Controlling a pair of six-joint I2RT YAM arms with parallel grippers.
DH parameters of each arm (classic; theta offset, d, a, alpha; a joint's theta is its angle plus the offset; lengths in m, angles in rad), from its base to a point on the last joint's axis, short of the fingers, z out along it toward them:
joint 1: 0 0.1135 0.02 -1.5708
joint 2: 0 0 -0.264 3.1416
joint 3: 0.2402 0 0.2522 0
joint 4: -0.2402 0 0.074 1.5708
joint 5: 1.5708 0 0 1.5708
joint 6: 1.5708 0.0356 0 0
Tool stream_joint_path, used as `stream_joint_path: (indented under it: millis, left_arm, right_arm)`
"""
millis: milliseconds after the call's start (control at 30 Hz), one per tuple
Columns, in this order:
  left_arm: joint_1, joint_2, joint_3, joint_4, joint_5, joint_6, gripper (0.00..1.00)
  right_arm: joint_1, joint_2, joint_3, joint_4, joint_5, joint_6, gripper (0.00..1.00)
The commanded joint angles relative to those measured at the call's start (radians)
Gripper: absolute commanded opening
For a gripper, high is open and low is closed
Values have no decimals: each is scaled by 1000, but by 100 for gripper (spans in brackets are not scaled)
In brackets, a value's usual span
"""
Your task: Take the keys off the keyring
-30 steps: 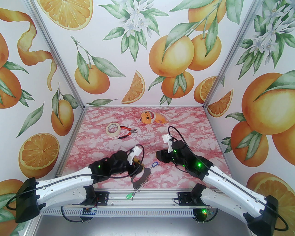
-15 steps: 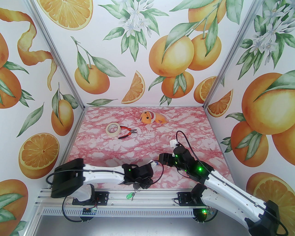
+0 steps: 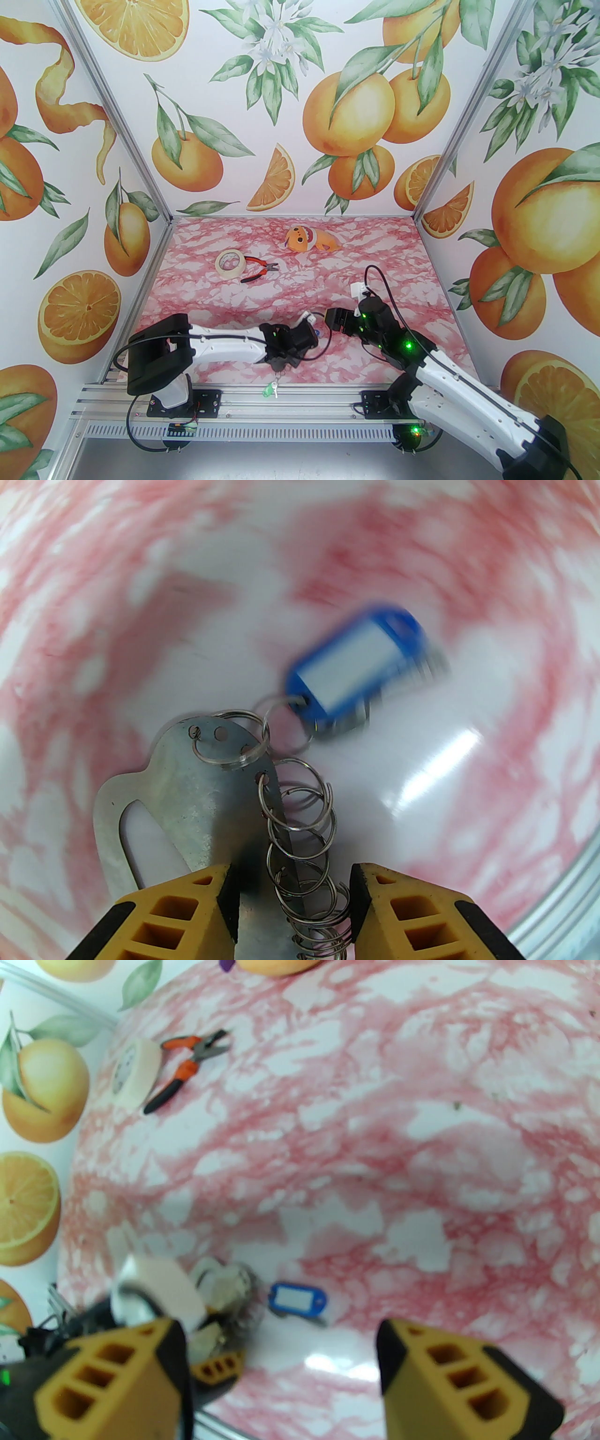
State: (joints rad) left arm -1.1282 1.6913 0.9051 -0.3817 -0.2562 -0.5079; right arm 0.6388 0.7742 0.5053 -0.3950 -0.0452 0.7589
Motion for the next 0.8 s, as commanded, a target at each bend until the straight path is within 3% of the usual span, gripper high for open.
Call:
stream_joint_path:
  millis: [0,67,167,333,533,633,767]
  left_arm:
    - [119,28,-17,38,-36,43,40]
    - [210,26,1,88,36,75,40]
    - [266,-21,31,104,61,106,43]
    - [269,-219,-48,113,124,52,54]
    - [270,-450,-160,-36,158,41,56]
    - [255,-472,-160,-167,140,-18,55]
    - [249,-468,-218,-142,288,-206,53]
  right_arm:
    - [-7,14,-15,23,-41,-16,72]
    - [-10,40,-14,47,-53,-20,72]
    - [-9,86,-5,73,-88,-23,71]
    - [-6,124,10,50,-119,-18,71]
    - [87,179,46,-2,-74,-11,71]
    - [108,189,75,-8,-66,-21,71]
    - [106,192,100,-39,-38,-39,72]
